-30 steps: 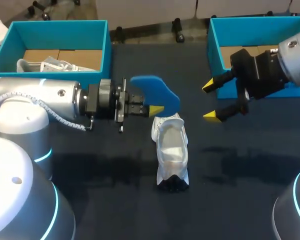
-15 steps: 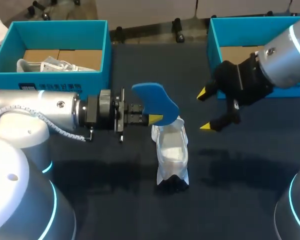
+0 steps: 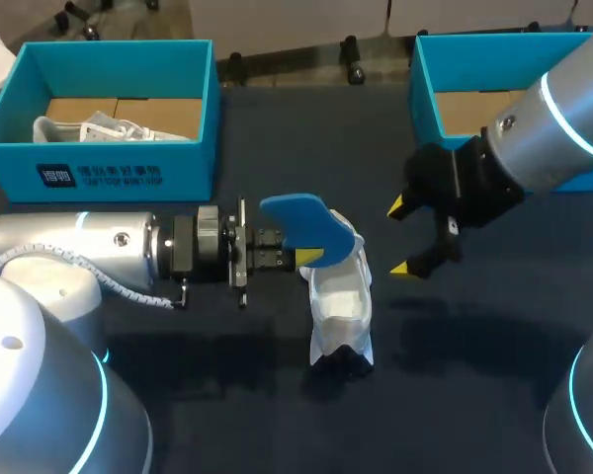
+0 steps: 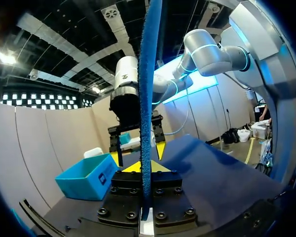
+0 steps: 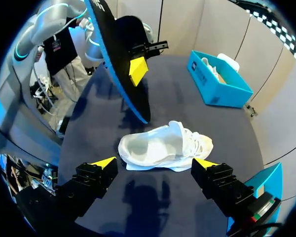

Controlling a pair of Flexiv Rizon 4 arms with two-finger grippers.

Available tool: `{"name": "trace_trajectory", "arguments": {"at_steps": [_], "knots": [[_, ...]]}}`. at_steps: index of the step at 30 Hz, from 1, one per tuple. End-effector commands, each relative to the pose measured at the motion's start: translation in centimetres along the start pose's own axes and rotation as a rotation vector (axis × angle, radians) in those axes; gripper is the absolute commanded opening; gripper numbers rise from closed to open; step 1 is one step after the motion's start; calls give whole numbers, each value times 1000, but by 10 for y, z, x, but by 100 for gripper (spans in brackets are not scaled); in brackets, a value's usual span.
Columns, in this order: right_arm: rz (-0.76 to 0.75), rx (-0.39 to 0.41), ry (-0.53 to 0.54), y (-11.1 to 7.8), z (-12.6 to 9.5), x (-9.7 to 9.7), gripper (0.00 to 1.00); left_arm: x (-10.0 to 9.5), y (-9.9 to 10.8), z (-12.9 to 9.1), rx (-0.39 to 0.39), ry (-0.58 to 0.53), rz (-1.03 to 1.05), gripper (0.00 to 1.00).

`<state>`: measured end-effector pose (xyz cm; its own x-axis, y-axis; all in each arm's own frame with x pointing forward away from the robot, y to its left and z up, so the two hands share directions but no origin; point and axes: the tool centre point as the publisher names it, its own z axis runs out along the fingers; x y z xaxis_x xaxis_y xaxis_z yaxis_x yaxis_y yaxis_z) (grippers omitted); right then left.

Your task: Take the shoe out of the shoebox, open the shoe tongue, remove and reinsert the insole, then place the shoe into the shoebox

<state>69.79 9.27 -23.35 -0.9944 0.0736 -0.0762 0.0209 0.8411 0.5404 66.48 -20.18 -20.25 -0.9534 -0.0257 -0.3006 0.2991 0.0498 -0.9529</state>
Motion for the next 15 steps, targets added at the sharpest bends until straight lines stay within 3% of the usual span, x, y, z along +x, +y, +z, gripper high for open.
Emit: {"name": "trace_trajectory", "arguments": {"at_steps": [1, 15], "knots": [[0, -7, 8, -1, 15, -3, 100, 5, 1, 3, -12, -10, -1, 0], [-9, -37, 43, -12, 38, -11, 100, 13, 17, 4, -45, -15, -32, 0]]}}
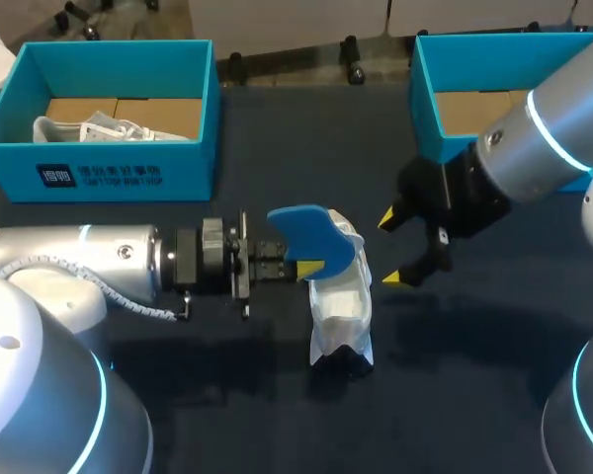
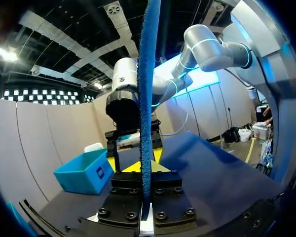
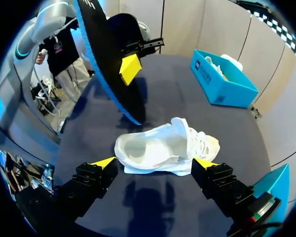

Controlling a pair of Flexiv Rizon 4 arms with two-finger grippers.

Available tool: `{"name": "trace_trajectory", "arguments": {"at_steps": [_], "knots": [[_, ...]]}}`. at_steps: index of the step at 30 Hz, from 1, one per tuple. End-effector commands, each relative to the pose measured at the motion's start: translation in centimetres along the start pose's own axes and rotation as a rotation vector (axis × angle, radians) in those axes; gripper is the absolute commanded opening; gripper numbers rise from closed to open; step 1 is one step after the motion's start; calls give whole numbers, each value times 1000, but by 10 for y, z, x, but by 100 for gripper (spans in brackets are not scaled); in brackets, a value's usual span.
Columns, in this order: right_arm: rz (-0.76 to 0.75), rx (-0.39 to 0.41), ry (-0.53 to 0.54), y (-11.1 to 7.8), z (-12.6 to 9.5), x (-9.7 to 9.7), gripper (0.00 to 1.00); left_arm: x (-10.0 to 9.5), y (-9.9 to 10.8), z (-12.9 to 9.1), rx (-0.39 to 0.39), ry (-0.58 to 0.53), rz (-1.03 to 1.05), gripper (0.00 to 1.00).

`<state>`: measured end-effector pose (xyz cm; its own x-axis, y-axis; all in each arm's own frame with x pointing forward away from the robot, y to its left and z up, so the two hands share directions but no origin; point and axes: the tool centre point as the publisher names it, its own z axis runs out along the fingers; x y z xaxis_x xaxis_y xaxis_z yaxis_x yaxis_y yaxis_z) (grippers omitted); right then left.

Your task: Take the shoe out of the shoebox, open the shoe tongue, remove and reinsert the insole, then place the shoe into the shoebox

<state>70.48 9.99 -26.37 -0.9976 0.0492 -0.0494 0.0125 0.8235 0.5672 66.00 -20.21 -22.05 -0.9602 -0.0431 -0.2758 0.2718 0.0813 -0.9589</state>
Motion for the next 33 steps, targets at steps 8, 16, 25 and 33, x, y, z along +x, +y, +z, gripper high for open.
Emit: {"name": "trace_trajectory", "arguments": {"at_steps": [8, 16, 25, 33], "knots": [[-20, -2, -6, -5, -3, -13, 100, 5, 7, 8, -36, 16, -22, 0], [-27, 5, 4, -4, -3, -16, 100, 7, 16, 4, -46, 7, -33, 0], [-28, -2, 30, -3, 3, -26, 100, 4, 24, -1, -56, -9, -36, 0], [-18, -41, 54, -2, 12, -25, 100, 4, 27, -5, -57, -15, -51, 0]]}}
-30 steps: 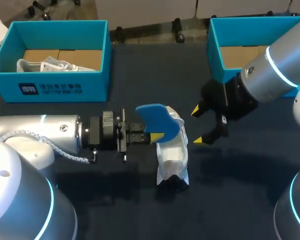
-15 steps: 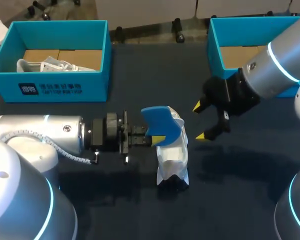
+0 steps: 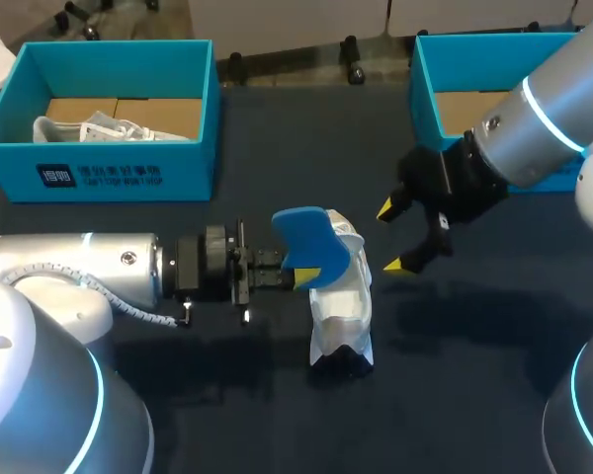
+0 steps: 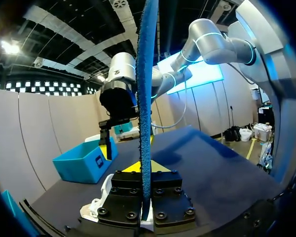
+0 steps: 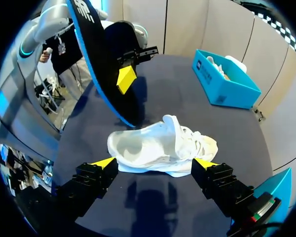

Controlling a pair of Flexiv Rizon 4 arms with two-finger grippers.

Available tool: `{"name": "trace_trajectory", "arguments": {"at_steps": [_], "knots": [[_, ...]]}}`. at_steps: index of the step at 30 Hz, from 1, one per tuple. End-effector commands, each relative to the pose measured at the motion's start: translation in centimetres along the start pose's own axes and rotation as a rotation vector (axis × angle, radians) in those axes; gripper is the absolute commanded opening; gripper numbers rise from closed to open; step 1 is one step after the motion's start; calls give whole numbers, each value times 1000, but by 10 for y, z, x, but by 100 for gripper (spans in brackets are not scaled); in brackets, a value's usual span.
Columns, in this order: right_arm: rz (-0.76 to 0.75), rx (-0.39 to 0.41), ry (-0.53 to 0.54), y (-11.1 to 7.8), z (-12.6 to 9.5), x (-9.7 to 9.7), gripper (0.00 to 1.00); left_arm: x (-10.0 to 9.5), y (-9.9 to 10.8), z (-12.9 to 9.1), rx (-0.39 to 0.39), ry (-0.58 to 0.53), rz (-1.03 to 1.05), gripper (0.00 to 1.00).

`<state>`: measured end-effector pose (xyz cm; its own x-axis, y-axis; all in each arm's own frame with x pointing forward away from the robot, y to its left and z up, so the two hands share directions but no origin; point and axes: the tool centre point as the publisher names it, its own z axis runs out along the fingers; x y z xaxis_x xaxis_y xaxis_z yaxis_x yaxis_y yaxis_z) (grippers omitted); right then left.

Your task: Take the shoe out of the shoebox, open the shoe tongue, remove and reinsert the insole, then place the shoe into the shoebox

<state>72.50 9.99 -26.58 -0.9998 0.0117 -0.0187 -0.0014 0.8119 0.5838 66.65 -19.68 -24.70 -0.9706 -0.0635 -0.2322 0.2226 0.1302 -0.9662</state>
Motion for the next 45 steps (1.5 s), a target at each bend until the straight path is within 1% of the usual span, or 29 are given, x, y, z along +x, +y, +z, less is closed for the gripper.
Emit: {"name": "trace_trajectory", "arguments": {"at_steps": [1, 6, 12, 17, 18, 21, 28, 36, 39, 45], "knots": [[-5, -19, 6, -1, 10, -6, 100, 3, 0, -3, -7, 1, -5, 0], [-14, -7, 12, 3, 17, -5, 100, 2, -1, -6, -6, -2, -8, 0], [-10, -10, 21, 3, 25, -2, 100, 3, 5, -12, -12, -9, -15, 0], [-37, -6, 20, 4, 30, -1, 100, 5, 7, -14, -10, -15, -20, 0], [-55, -11, 13, 6, 30, 1, 100, 5, 7, -14, -8, -15, -21, 0], [-66, 7, 9, 9, 30, 4, 100, 4, 8, -15, -6, -18, -22, 0], [-55, 34, -9, 3, 32, 14, 100, 3, 5, -15, -1, -19, -16, 0], [-48, 35, -9, 1, 32, 15, 100, 4, 6, -16, -10, -1, -18, 0], [-48, 35, -9, 1, 32, 15, 100, 4, 8, -17, 0, 18, -9, 0], [-48, 35, -9, 1, 32, 15, 100, 1, 16, -14, 12, 23, 6, 0]]}}
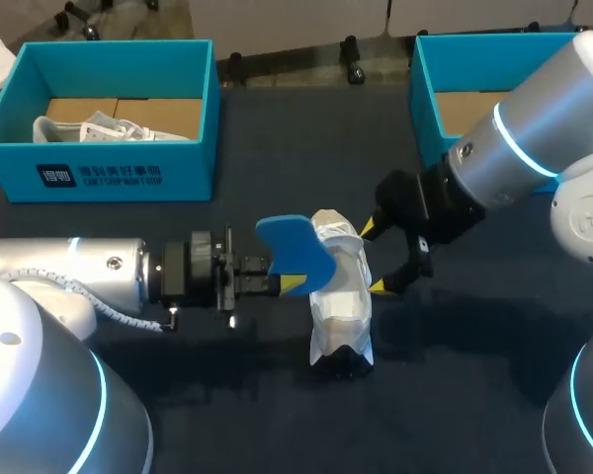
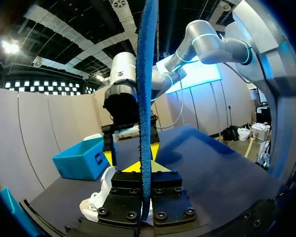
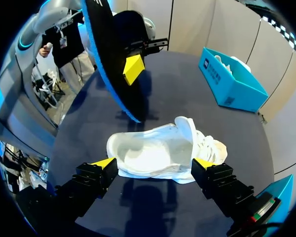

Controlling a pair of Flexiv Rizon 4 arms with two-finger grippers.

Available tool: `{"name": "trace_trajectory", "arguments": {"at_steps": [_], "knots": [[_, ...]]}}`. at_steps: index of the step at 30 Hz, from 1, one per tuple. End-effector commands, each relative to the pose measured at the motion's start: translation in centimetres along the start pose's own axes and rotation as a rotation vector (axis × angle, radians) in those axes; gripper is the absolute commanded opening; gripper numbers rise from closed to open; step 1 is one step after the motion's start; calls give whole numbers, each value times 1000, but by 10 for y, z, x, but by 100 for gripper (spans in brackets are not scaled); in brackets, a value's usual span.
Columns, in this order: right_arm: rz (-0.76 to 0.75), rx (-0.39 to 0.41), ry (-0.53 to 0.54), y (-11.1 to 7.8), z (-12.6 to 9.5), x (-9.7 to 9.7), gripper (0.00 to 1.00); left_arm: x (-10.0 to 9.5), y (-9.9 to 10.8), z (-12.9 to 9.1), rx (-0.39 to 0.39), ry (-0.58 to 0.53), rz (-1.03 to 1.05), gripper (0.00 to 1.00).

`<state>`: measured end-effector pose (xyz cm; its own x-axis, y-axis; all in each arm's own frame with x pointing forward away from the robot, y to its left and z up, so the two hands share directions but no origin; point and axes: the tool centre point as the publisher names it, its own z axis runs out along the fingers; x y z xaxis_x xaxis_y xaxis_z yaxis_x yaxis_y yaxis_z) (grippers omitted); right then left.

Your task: Take the shoe out of the shoebox, open the shoe tongue, remove and reinsert the insole, then place the shoe into the shoebox

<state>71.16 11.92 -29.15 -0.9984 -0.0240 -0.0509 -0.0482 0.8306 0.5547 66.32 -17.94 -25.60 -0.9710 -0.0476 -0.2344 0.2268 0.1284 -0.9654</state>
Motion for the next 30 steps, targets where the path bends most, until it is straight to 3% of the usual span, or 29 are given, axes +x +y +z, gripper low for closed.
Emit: {"name": "trace_trajectory", "arguments": {"at_steps": [1, 14, 30], "knots": [[0, 2, -3, 0, 1, 1, 100, -4, 7, 3, 7, 10, 8, 0], [0, 2, -3, 0, 1, 1, 100, -9, 16, 16, 52, 15, 42, 0], [0, 2, -3, 0, 1, 1, 100, -5, 27, 26, 35, 36, 114, 0]]}}
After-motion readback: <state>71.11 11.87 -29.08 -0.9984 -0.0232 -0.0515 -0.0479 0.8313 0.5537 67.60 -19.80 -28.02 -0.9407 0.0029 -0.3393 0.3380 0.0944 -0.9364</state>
